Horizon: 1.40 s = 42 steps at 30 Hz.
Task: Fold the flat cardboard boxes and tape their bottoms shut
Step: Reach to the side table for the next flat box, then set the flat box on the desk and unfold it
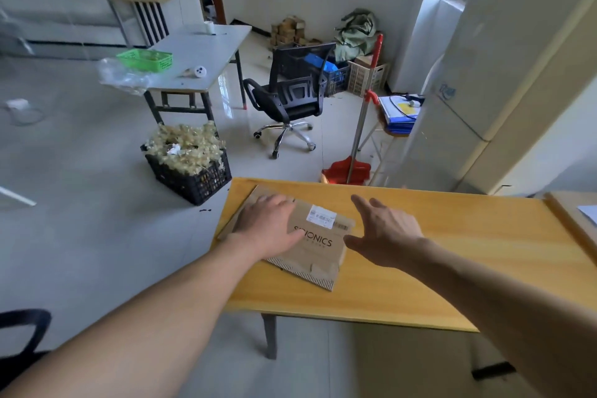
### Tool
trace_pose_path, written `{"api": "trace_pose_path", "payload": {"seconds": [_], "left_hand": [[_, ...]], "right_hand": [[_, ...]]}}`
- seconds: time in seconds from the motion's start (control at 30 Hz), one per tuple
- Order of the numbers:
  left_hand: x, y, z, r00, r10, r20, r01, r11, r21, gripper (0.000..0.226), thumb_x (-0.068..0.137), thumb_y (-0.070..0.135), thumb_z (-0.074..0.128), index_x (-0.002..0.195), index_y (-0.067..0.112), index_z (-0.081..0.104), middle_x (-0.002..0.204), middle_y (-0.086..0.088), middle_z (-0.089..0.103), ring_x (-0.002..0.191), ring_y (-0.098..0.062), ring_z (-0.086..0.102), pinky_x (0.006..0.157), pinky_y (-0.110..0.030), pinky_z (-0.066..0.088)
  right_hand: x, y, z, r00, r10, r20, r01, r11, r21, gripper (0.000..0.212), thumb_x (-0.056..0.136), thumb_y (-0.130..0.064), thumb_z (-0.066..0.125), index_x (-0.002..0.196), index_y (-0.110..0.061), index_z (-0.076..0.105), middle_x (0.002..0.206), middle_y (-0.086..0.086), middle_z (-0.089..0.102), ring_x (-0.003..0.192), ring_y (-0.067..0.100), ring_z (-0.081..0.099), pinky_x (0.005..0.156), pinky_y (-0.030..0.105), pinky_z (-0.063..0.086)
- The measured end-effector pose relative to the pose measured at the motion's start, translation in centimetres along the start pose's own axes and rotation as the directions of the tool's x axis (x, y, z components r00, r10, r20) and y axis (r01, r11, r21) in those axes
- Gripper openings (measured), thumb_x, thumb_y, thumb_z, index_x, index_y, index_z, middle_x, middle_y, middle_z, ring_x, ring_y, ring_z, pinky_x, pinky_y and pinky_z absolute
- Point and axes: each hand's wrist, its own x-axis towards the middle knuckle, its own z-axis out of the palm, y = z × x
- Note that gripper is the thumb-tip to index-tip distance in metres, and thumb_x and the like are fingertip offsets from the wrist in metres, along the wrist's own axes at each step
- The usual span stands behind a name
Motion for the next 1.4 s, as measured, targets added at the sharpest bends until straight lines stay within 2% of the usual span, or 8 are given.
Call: {"api": "trace_pose_path", "payload": {"seconds": [0.23,0.37,0.47,0.8,1.0,1.13,1.27,1.4], "left_hand": [[1.3,-4.5,4.4,0.999,-0.035,-0.011,0.034,0.995,-0.095,0.067,0.086,0.063,0.054,0.141,0.026,0.045,0.146,0.003,0.046,0.134,-0.022,0.042,0.106,-0.04,0.041],[2.1,-7.4,8.7,0.999,-0.032,0.023,0.034,0.993,-0.111,0.081,0.082,0.07,0.054,0.149,0.029,0.034,0.158,0.005,0.027,0.143,-0.023,0.028,0.112,-0.046,0.036],[2.5,-9.6,11.8,0.994,-0.077,0.078,0.084,0.992,-0.097,0.086,0.081,0.073,0.053,0.153,0.034,0.024,0.164,0.006,0.008,0.148,-0.03,0.016,0.114,-0.051,0.032],[4.3,-13.9,18.7,0.978,-0.11,0.178,0.126,0.989,-0.083,0.101,0.068,0.086,0.055,0.152,0.046,0.016,0.164,0.008,-0.013,0.149,-0.045,-0.007,0.113,-0.072,0.012],[4.3,-14.4,19.3,0.988,-0.126,0.094,0.141,0.975,-0.174,0.104,0.067,0.079,0.066,0.154,0.04,0.023,0.164,0.008,0.001,0.148,-0.039,0.01,0.117,-0.056,0.022],[3.1,-14.1,17.8,0.993,-0.114,0.014,0.114,0.962,-0.246,0.098,0.072,0.074,0.066,0.153,0.033,0.027,0.161,0.007,0.013,0.142,-0.03,0.028,0.112,-0.045,0.036],[2.1,-13.8,15.8,0.992,-0.071,0.106,0.099,0.95,-0.296,0.11,0.063,0.069,0.077,0.154,0.034,0.025,0.161,0.01,0.01,0.143,-0.025,0.032,0.113,-0.042,0.036],[1.6,-12.1,12.9,0.991,-0.132,-0.008,0.115,0.894,-0.433,0.063,0.089,0.037,0.068,0.146,0.026,0.043,0.145,-0.004,0.044,0.121,-0.026,0.053,0.098,-0.033,0.045]], "right_hand": [[1.5,-3.5,5.0,0.999,-0.024,0.029,0.024,1.0,-0.003,0.088,0.084,-0.065,0.055,0.154,-0.034,0.01,0.132,0.003,0.049,0.076,0.021,0.057,0.048,0.027,0.044],[1.7,-5.2,9.0,0.999,0.022,0.035,-0.023,0.999,0.027,0.083,0.08,-0.066,0.058,0.146,-0.033,0.019,0.119,0.003,0.048,0.075,0.021,0.056,0.056,0.034,0.055],[1.8,-6.4,11.9,0.997,0.052,0.049,-0.054,0.998,0.042,0.081,0.08,-0.067,0.059,0.143,-0.033,0.021,0.129,0.004,0.044,0.078,0.021,0.053,0.056,0.031,0.05],[2.5,-8.7,19.3,0.987,0.148,0.063,-0.152,0.987,0.051,0.092,0.073,-0.074,0.061,0.144,-0.035,0.018,0.129,0.003,0.033,0.082,0.026,0.05,0.061,0.033,0.045],[2.9,-8.6,20.4,0.966,0.26,0.014,-0.259,0.953,0.159,0.093,0.071,-0.065,0.07,0.145,-0.035,0.022,0.144,0.007,0.026,0.1,0.035,0.056,0.076,0.035,0.048],[2.0,-7.2,19.5,0.947,0.317,0.056,-0.321,0.915,0.244,0.092,0.071,-0.06,0.072,0.148,-0.035,0.027,0.149,0.007,0.022,0.119,0.038,0.044,0.096,0.042,0.046],[0.8,-6.1,16.7,0.949,0.311,0.051,-0.308,0.88,0.362,0.071,0.08,-0.062,0.06,0.141,-0.031,0.042,0.144,0.006,0.032,0.118,0.034,0.045,0.093,0.042,0.047],[0.3,-6.0,13.0,0.977,0.209,-0.033,-0.175,0.886,0.428,0.034,0.085,-0.039,0.056,0.113,-0.022,0.061,0.122,0.006,0.056,0.1,0.03,0.056,0.079,0.034,0.048]]}}
